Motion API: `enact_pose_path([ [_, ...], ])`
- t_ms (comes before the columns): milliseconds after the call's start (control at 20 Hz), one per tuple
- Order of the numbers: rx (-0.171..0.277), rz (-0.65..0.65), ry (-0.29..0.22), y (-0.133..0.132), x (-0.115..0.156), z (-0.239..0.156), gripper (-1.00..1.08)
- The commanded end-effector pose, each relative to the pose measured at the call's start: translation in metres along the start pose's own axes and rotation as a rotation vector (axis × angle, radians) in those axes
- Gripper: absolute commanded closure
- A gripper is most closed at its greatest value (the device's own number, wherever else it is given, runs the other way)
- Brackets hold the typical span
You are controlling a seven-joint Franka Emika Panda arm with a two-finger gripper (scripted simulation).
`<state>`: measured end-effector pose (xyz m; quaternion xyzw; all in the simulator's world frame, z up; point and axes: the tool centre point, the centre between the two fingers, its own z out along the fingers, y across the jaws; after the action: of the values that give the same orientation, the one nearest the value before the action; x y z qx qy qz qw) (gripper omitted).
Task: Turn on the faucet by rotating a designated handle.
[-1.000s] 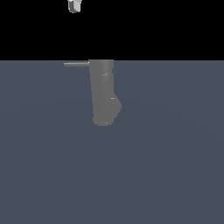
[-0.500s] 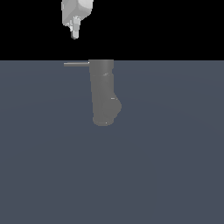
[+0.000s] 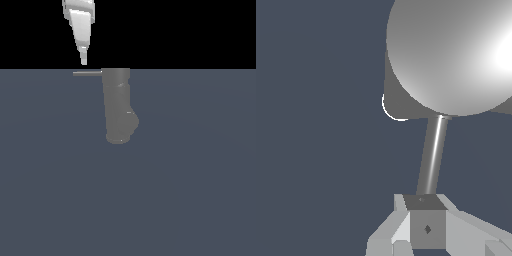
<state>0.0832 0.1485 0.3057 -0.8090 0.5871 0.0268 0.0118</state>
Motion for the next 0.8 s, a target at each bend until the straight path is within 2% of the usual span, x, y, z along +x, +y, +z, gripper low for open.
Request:
enact_pose_path([
  [0,0.004,0.048,0.017,-0.010,-0.002,0.011,1.08],
  [350,0.013,0.127,0.047,-0.027,-0.007,0.031,1.08],
  [750,0.017,0.147,0.056,-0.031,-0.009,0.036,1.08],
])
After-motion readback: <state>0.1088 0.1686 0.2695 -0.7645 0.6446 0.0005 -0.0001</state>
